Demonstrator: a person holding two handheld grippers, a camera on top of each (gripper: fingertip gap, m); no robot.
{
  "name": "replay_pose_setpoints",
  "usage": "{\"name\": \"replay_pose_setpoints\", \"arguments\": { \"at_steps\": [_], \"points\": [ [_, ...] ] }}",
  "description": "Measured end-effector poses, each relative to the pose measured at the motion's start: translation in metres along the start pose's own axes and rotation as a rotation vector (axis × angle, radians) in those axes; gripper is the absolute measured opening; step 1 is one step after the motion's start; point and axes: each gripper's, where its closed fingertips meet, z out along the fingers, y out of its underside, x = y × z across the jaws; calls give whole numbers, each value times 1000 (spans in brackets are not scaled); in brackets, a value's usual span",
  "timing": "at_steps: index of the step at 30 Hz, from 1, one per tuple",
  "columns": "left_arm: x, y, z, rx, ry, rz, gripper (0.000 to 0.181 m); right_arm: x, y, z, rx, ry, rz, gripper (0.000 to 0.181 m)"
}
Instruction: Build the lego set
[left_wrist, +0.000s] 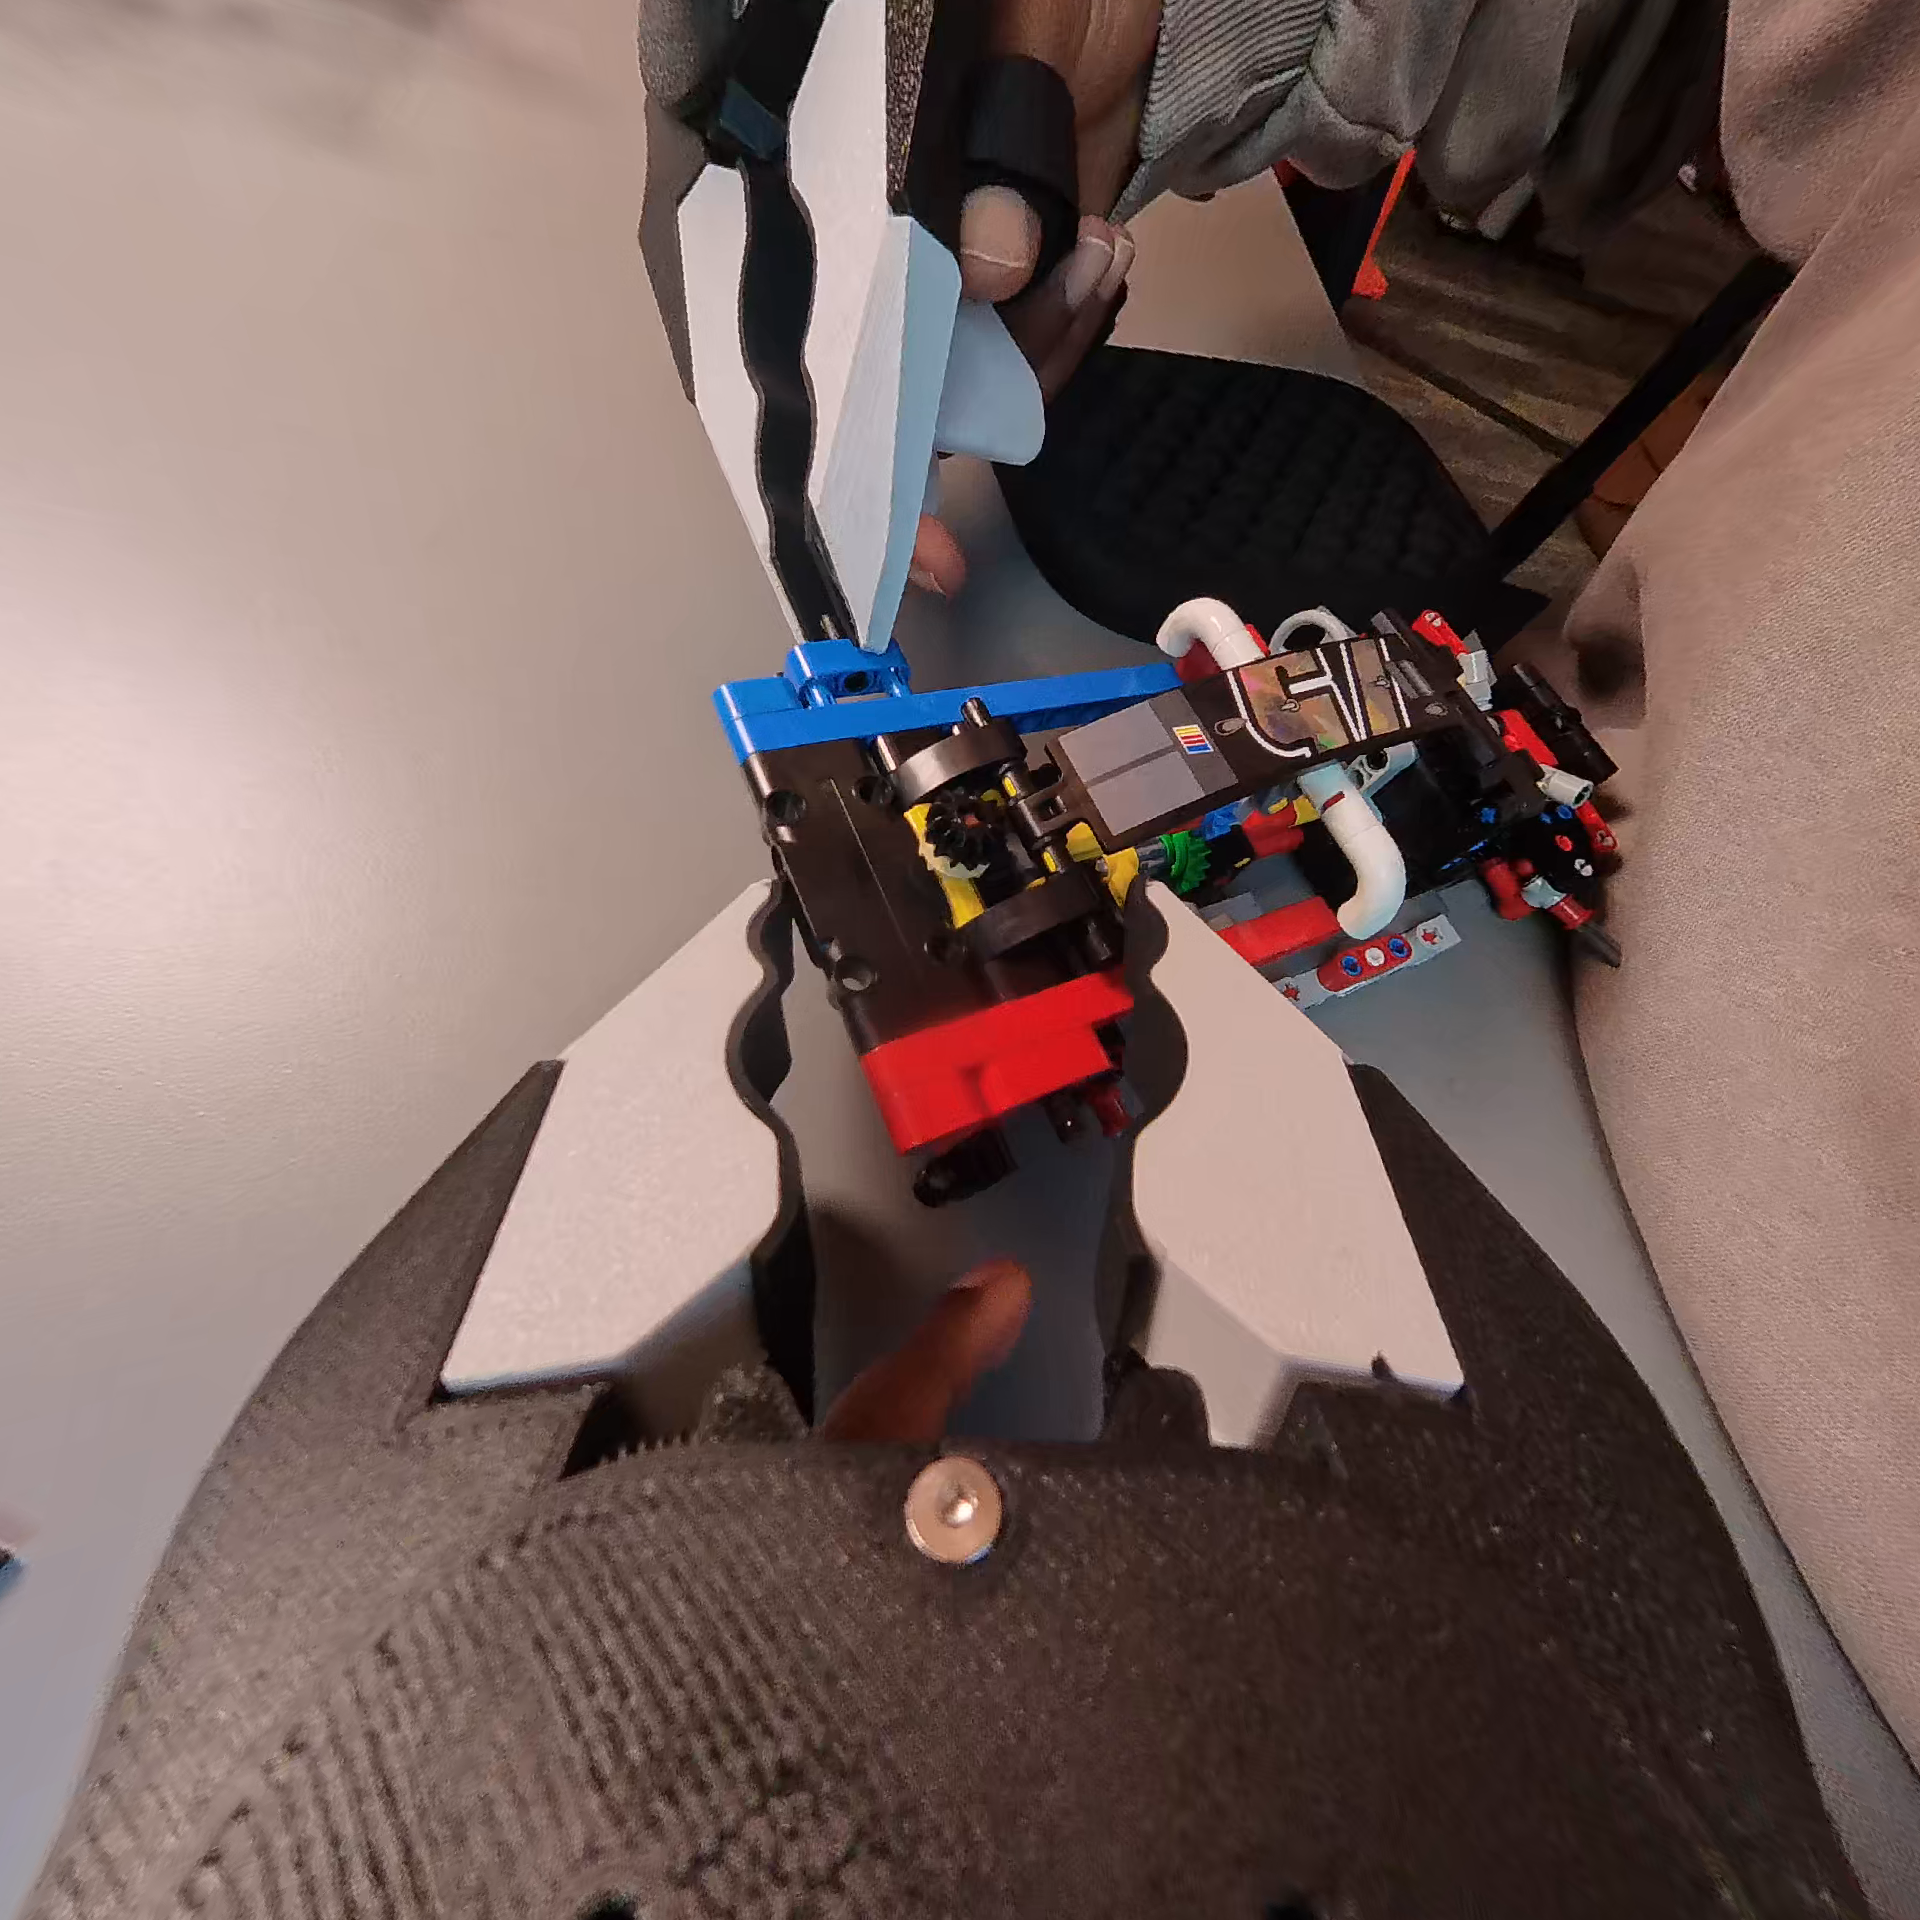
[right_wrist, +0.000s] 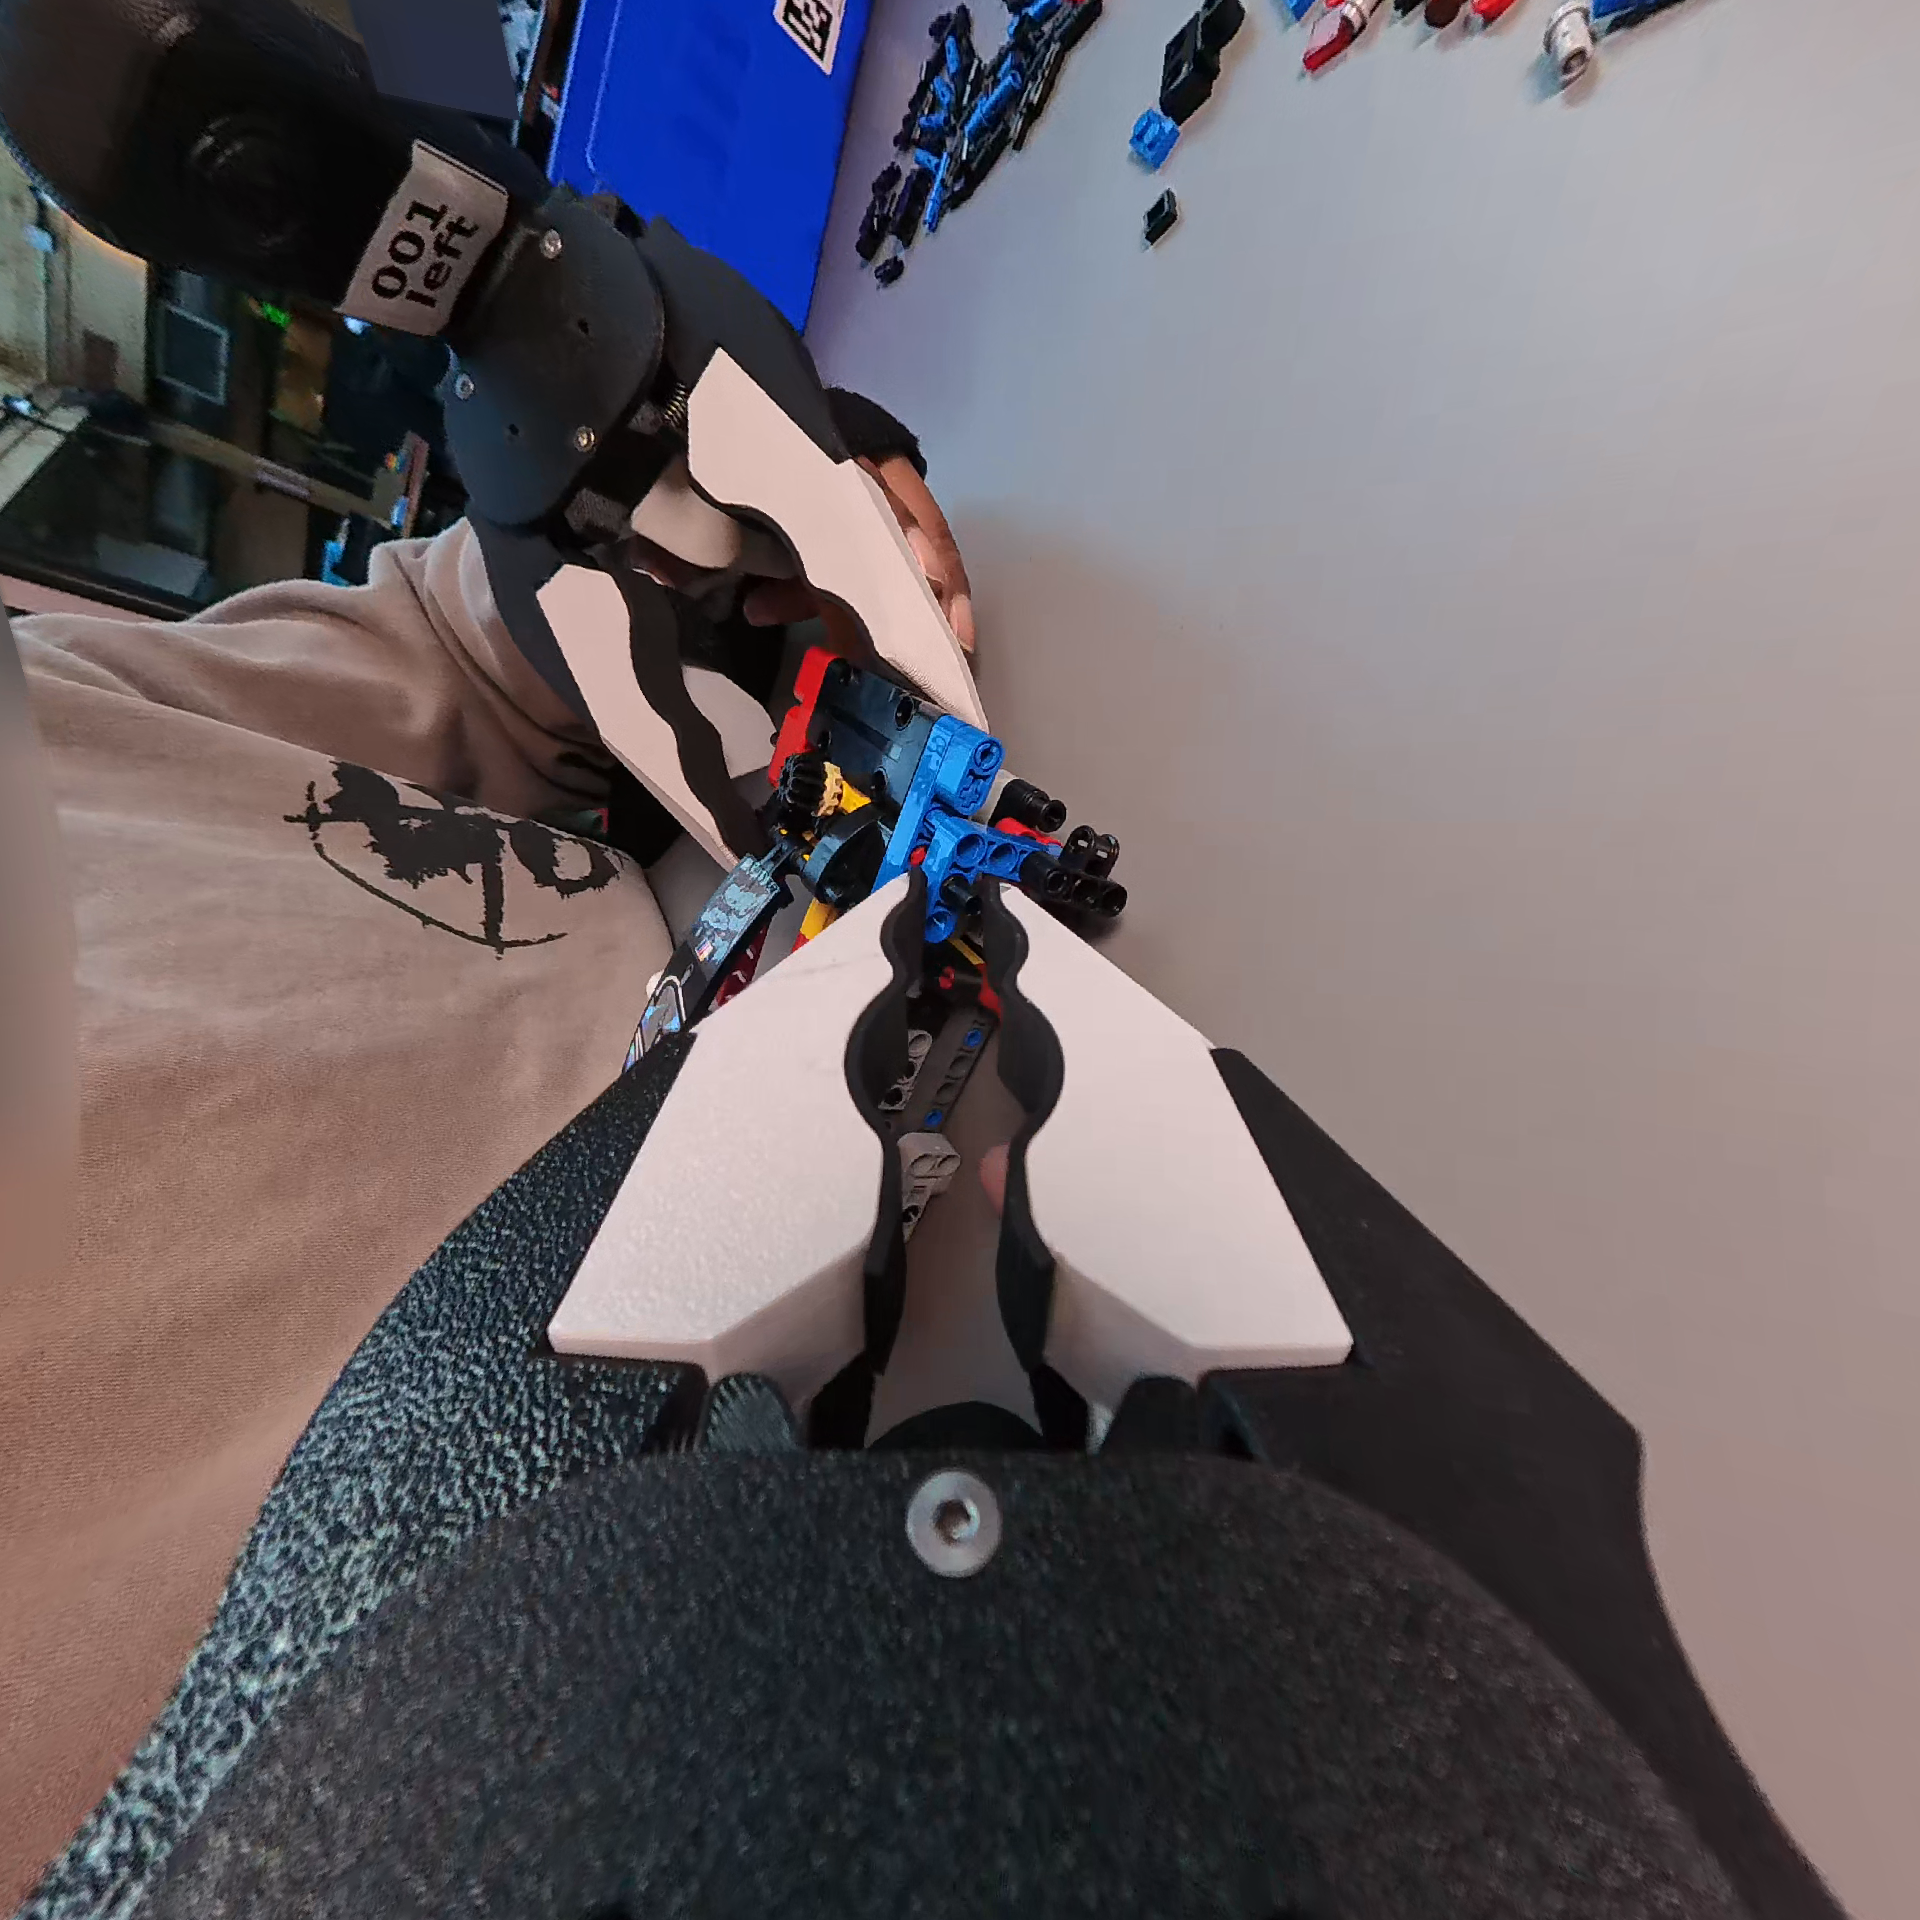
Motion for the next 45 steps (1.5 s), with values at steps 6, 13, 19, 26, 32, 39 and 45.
{"name": "replay_pose_setpoints", "arguments": {
  "at_steps": [6,13,19,26,32,39,45],
  "points": [
    [-2,-2,1,30,-4,1,63,1,-5,2,1,38,-14,8],
    [-4,-3,2,45,3,1,63,3,-7,1,49,46,13,8],
    [-3,-4,4,52,4,15,63,2,-6,0,102,-15,72,6],
    [-3,-5,4,61,4,11,63,4,-8,1,112,23,50,6],
    [-2,-5,6,63,2,25,64,3,-6,1,105,63,34,6],
    [0,-5,7,62,5,32,64,3,-4,2,85,69,21,7],
    [-2,-6,7,55,-10,9,63,4,-12,4,113,147,-28,5]
  ]
}}
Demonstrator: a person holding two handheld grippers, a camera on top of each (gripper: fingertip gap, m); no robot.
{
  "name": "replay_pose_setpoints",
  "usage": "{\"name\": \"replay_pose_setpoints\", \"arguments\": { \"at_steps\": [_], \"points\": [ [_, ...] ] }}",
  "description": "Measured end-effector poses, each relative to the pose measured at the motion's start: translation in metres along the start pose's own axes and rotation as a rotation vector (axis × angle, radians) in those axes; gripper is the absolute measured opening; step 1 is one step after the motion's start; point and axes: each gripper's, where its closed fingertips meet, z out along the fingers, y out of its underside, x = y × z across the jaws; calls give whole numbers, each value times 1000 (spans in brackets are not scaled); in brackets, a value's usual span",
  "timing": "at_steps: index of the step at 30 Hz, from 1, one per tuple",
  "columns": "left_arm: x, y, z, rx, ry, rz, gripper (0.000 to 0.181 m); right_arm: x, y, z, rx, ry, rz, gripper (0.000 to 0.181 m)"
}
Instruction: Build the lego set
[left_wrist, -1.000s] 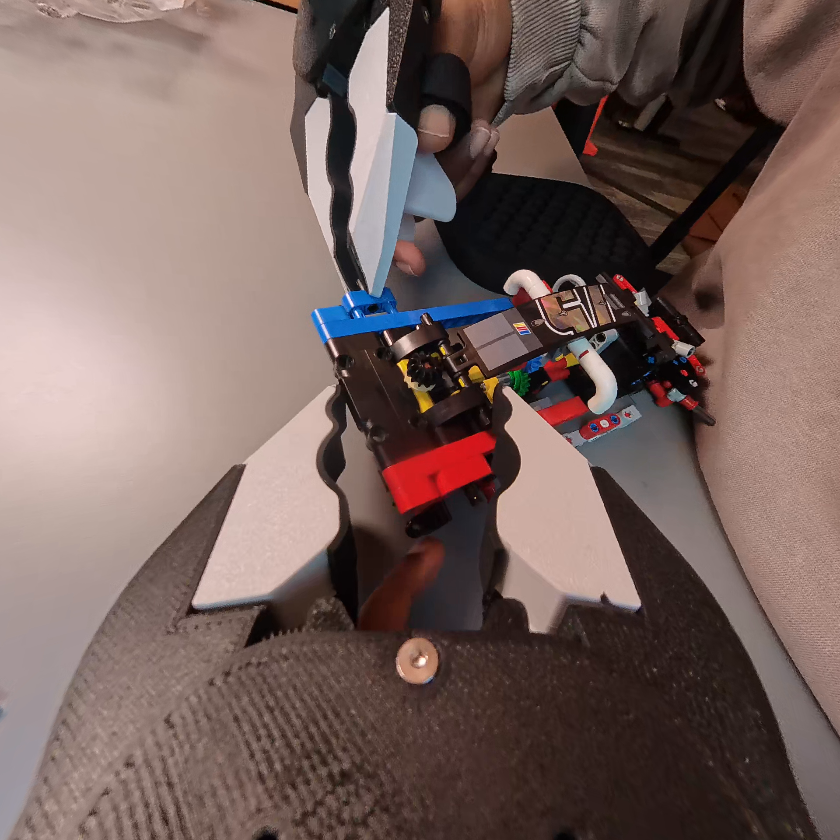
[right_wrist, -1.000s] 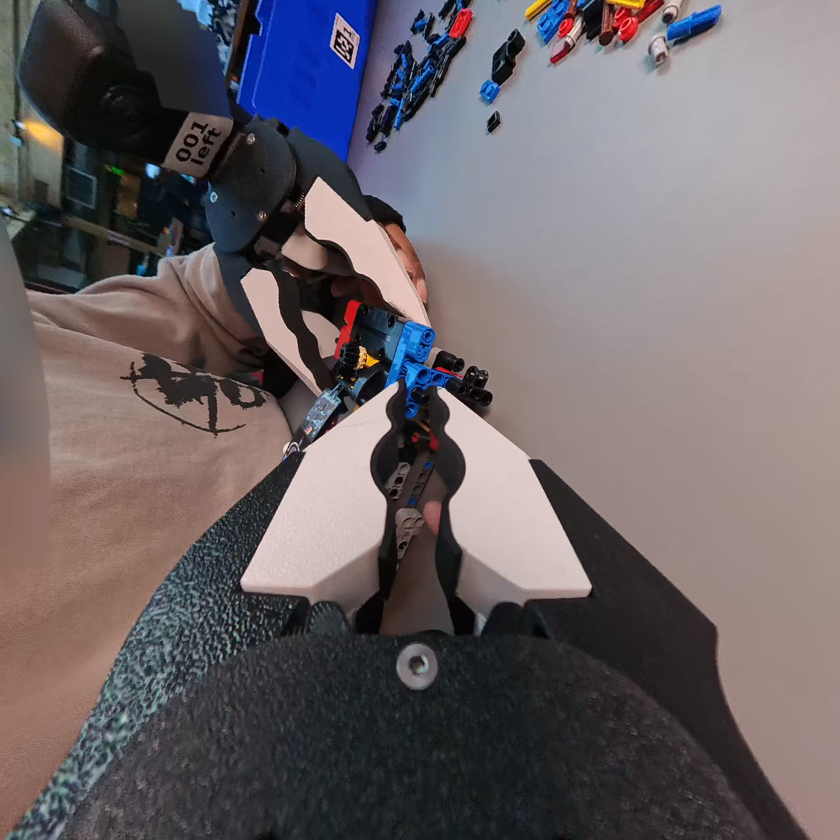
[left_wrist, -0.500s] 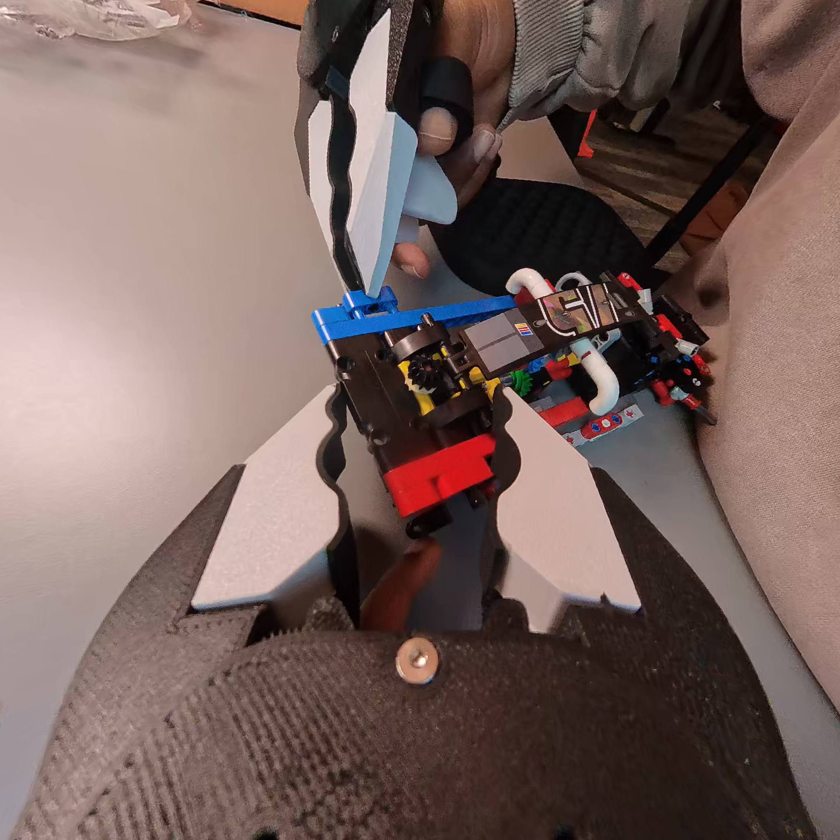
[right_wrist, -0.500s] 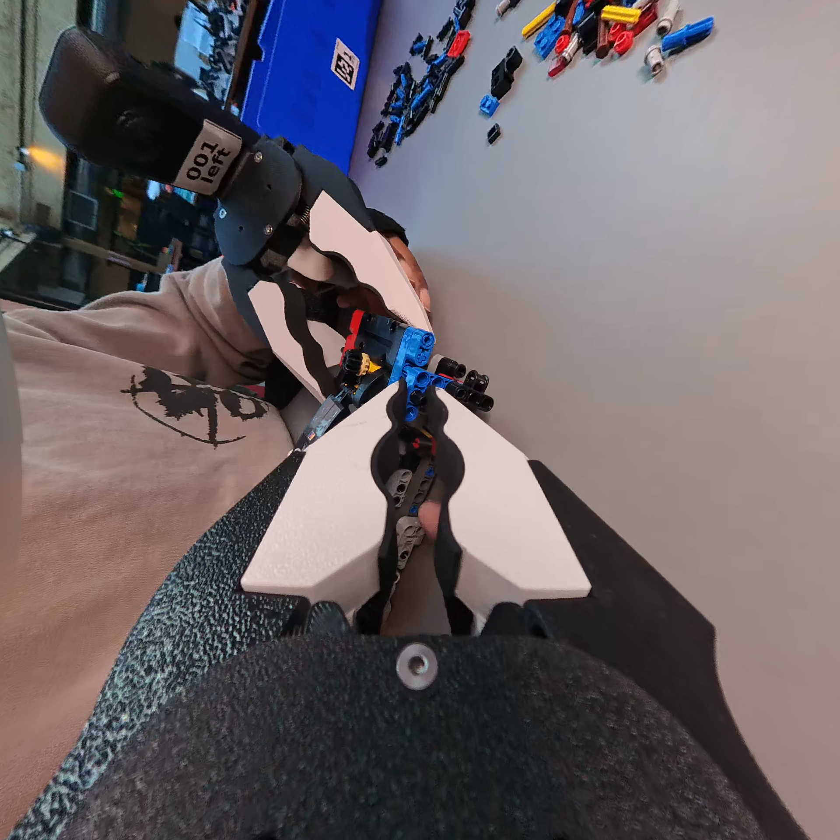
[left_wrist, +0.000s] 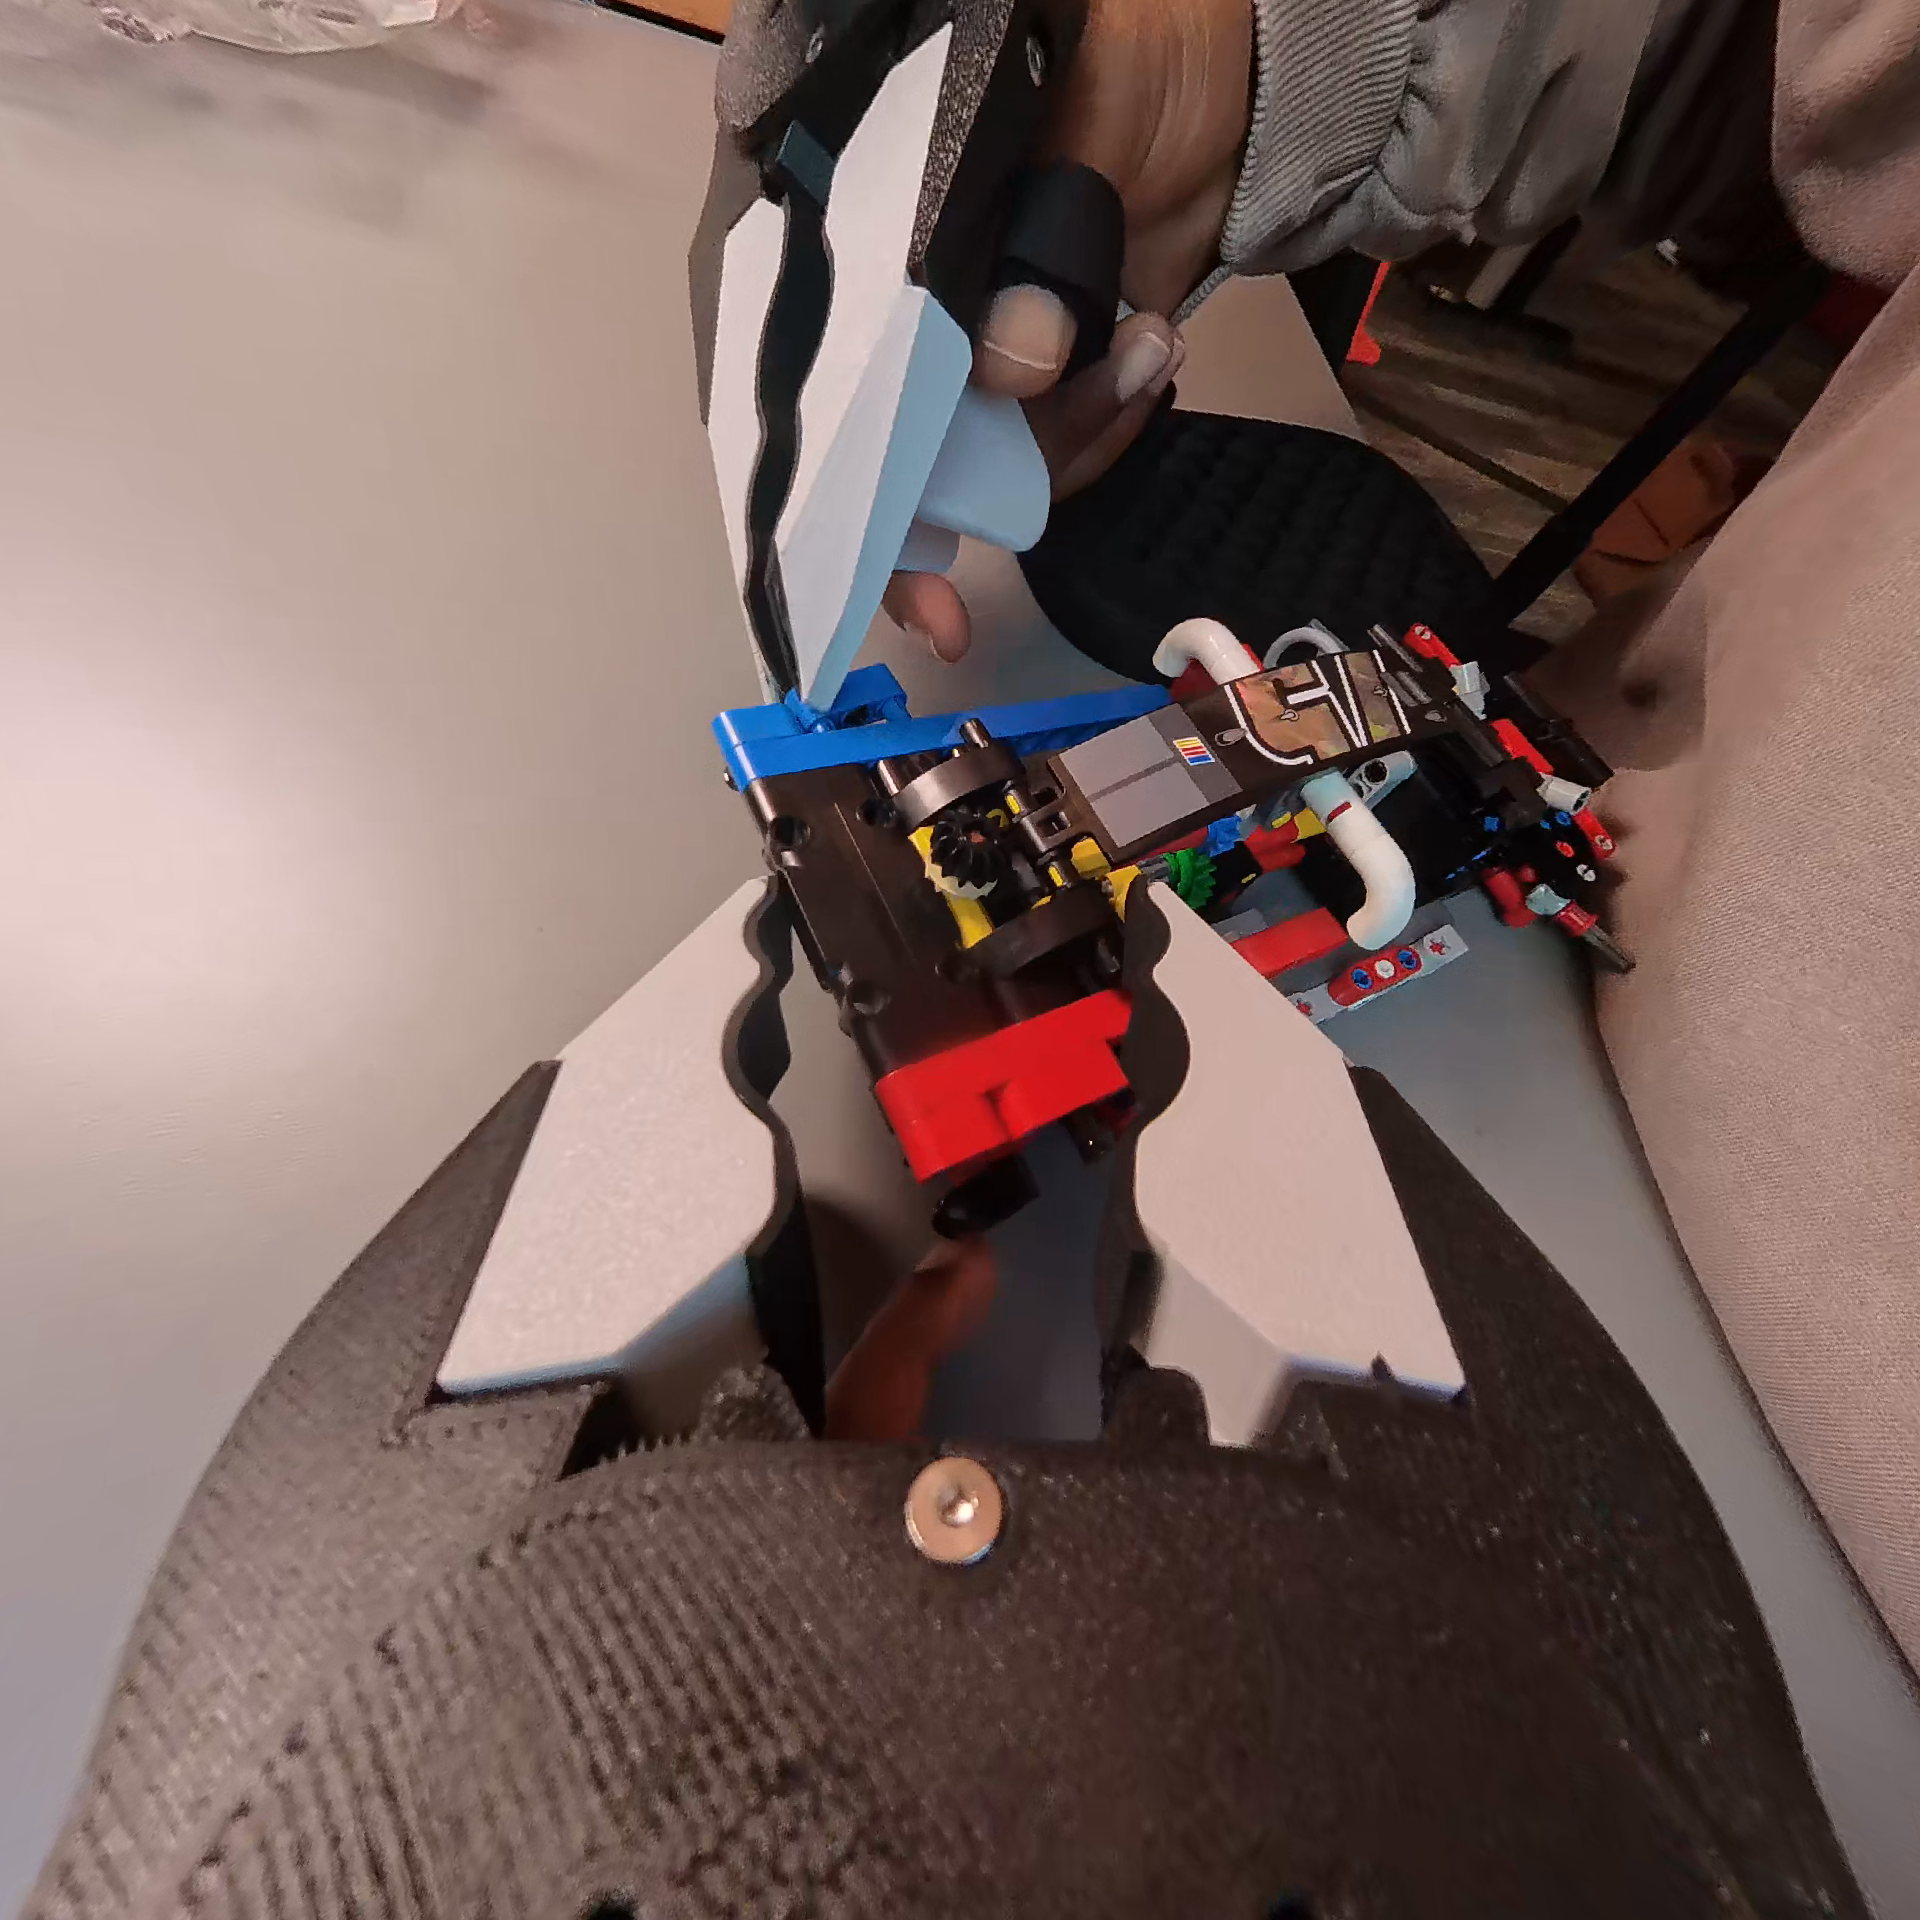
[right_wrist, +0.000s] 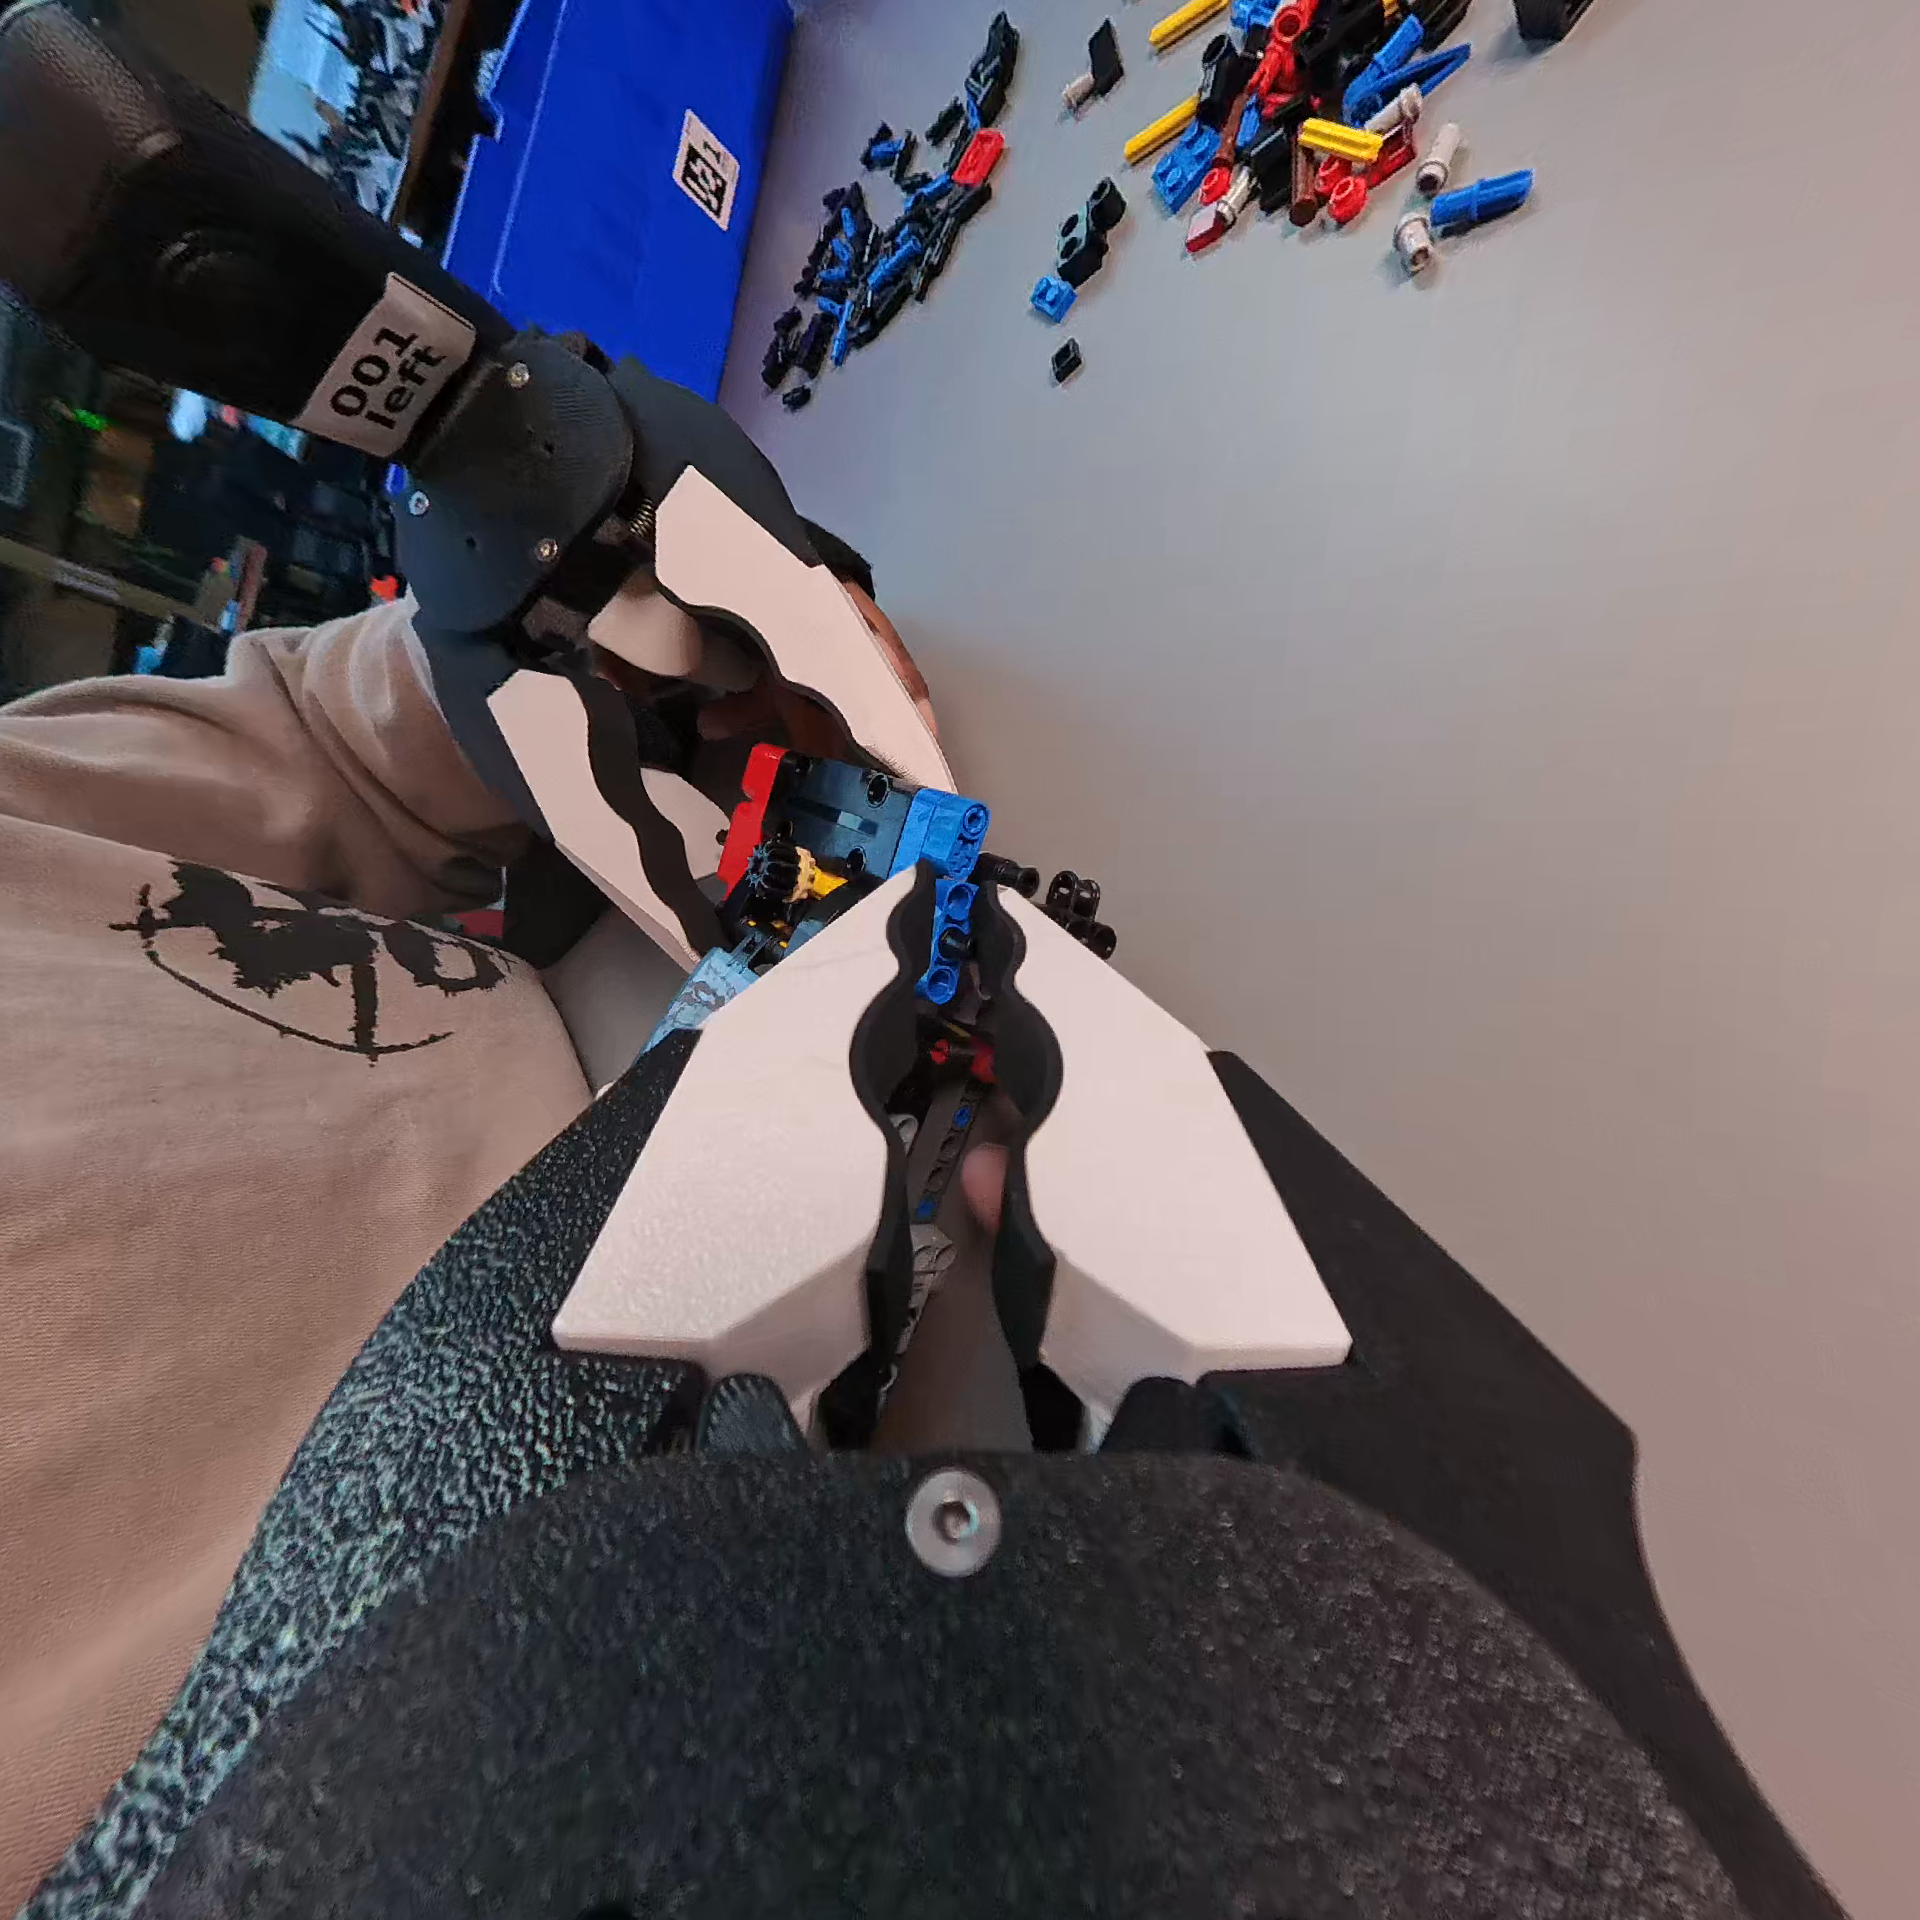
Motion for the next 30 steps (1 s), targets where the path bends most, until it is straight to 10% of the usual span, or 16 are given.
{"name": "replay_pose_setpoints", "arguments": {
  "at_steps": [30],
  "points": [
    [-2,0,0,23,-25,-3,63,-5,16,-3,-58,-31,64,7]
  ]
}}
